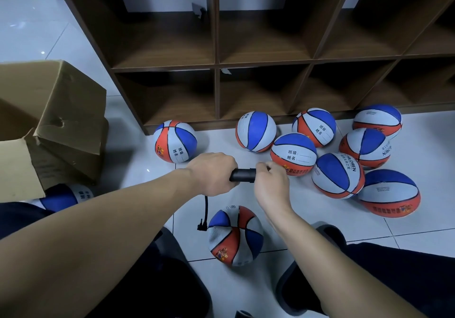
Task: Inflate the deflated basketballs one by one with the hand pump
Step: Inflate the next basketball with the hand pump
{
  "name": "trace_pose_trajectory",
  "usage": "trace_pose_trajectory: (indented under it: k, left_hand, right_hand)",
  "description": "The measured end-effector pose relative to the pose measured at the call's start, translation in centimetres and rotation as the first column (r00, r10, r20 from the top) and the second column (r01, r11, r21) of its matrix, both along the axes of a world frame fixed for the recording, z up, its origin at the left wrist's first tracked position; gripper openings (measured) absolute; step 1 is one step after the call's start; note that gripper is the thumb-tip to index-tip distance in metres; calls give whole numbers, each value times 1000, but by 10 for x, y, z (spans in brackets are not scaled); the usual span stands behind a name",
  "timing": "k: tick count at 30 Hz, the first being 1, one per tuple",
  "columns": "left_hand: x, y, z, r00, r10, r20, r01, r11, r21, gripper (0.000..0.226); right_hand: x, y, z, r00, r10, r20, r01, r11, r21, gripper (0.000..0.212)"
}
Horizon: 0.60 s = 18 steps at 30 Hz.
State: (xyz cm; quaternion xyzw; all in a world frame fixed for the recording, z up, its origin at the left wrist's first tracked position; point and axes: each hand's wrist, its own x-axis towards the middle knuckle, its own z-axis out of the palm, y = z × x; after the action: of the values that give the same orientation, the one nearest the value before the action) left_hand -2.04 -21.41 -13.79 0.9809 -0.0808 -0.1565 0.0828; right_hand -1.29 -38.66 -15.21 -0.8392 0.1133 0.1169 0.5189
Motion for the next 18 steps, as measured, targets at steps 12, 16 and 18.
trace_pose_trajectory:
  k: [12, 16, 18]
  left_hand:
    - [1, 6, -8, 999, -42, 12, 41, 999, 21, 28]
    - [2, 17, -10, 1000, 0, 8, 0, 1000, -1, 26]
    - [2, 28, -11, 999, 37, -12, -37, 999, 1, 27]
  right_hand:
    - [5, -3, -5, 998, 44, -54, -42, 999, 31, 32]
    - [14, -14, 0, 999, 18, -36, -16, 999, 46, 35]
    - [23, -24, 4, 999, -33, -27, 34, 998, 49, 35]
